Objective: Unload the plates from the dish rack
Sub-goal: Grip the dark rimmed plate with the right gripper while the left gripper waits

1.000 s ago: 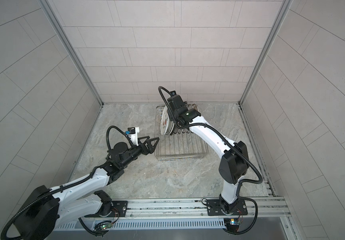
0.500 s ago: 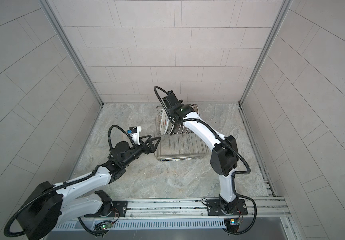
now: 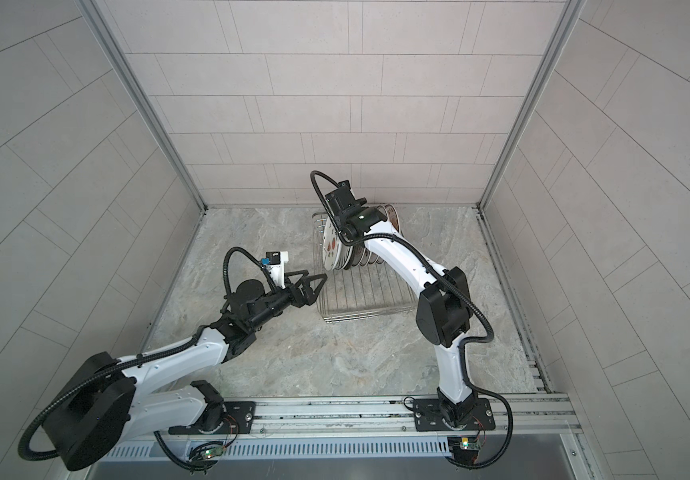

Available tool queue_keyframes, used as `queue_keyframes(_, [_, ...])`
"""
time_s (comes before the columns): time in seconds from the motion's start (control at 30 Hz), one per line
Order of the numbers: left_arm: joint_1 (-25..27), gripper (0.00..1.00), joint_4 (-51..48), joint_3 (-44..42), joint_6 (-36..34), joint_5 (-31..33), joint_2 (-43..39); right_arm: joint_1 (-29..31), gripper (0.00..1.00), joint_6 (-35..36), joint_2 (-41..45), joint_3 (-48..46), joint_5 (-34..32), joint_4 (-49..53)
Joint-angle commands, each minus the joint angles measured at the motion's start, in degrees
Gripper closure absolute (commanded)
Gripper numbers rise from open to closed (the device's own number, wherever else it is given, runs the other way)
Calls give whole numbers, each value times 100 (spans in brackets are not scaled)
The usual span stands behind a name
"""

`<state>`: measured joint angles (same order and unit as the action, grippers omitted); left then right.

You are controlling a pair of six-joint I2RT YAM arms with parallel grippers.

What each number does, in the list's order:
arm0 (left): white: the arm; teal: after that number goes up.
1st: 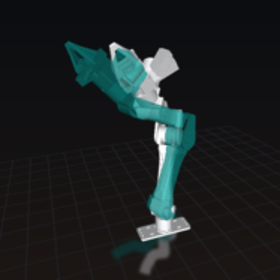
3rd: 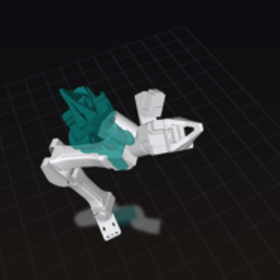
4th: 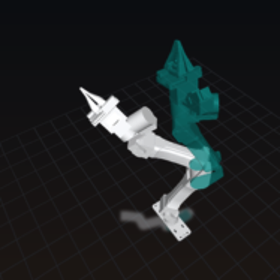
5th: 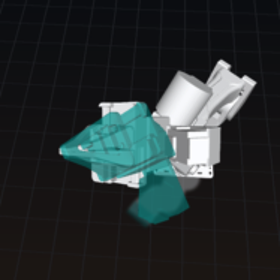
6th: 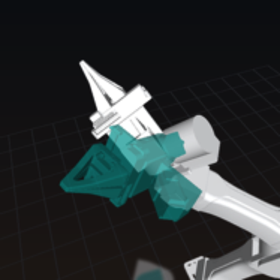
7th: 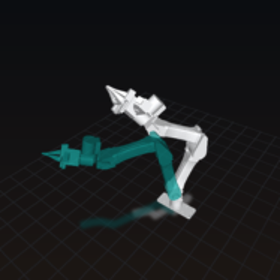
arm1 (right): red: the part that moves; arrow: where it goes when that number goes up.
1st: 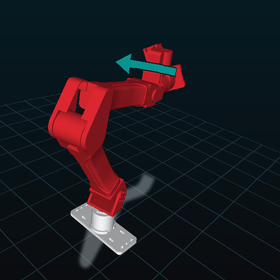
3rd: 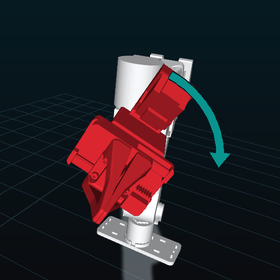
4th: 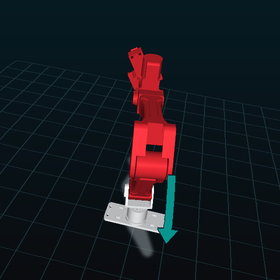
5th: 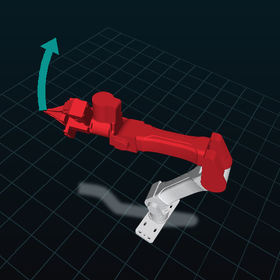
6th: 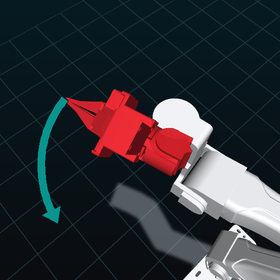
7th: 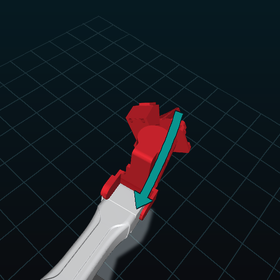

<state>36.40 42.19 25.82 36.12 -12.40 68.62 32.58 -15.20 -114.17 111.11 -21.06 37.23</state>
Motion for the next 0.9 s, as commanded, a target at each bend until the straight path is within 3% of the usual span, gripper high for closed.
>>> queue_keyframes(0.0, [32,0,431,66,-43,95,53,-15,82,77,-176,143,-22,239])
queue_keyframes(0.23, [29,0,426,-33,-197,803,260,-23,85,61,-347,286,-101,349])
queue_keyframes(0.37, [25,0,494,1,-201,702,327,-108,80,14,-462,332,288,319])
queue_keyframes(0.87, [23,0,519,-7,-210,695,408,-76,83,-9,-595,260,234,260])
